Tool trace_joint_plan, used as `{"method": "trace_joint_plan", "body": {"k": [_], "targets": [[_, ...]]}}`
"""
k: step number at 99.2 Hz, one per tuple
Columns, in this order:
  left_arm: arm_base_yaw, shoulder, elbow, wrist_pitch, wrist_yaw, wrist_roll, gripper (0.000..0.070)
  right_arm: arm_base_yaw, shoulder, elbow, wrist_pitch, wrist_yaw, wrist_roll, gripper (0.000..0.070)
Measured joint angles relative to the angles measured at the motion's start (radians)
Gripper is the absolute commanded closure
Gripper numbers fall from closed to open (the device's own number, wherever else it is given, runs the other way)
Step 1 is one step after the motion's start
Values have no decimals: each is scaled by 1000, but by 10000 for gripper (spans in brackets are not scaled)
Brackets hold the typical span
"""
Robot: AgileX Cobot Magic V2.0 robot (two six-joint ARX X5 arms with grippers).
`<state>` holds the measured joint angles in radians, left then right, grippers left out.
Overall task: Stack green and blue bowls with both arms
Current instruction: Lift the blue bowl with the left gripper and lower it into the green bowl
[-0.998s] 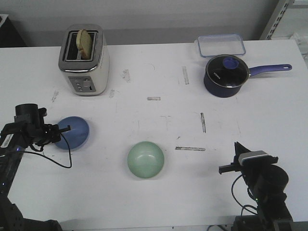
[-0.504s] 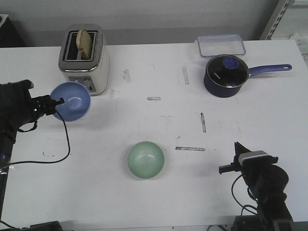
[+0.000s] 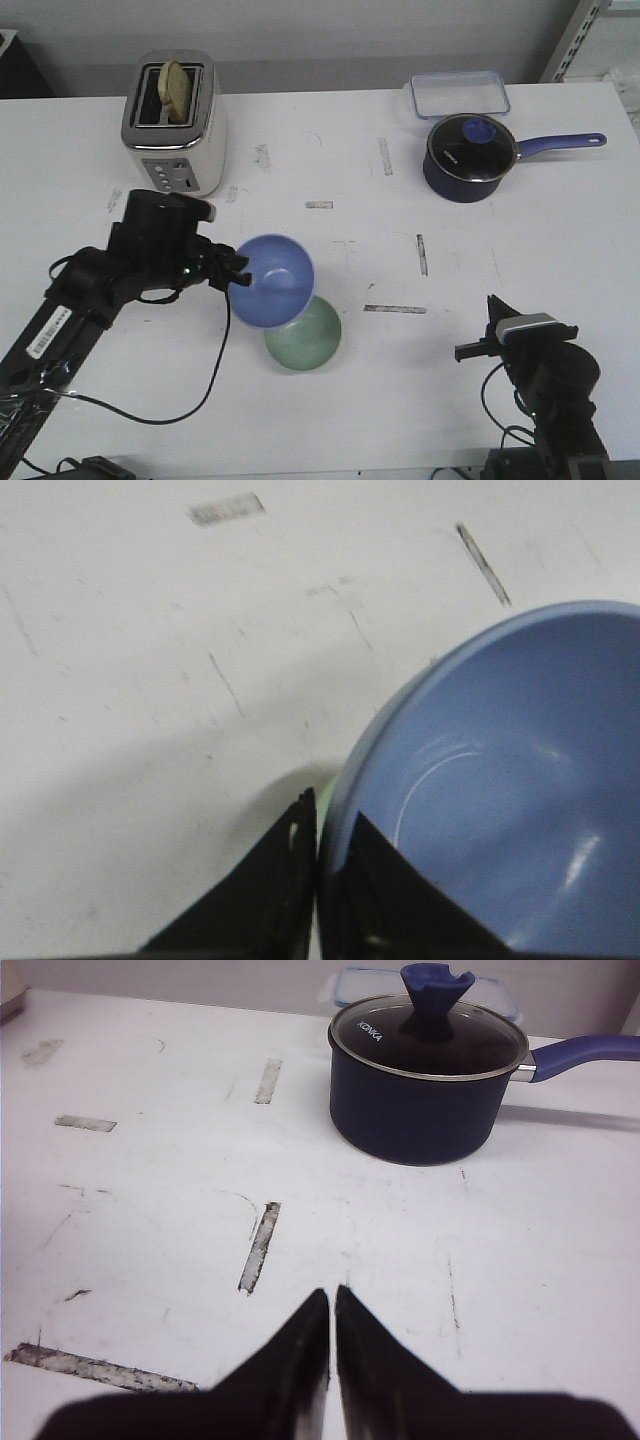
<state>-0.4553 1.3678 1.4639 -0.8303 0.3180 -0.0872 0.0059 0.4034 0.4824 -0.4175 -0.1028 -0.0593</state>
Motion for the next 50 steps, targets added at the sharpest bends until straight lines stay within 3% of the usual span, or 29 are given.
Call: {"method": "trace_joint_plan", "body": {"k": [18,50], "targets": [[-67,82,0,-89,0,79,699,0,0,0,0,0,0,700],[-122,214,0,-57,-1,104,699,0,0,0,0,0,0,700]]}}
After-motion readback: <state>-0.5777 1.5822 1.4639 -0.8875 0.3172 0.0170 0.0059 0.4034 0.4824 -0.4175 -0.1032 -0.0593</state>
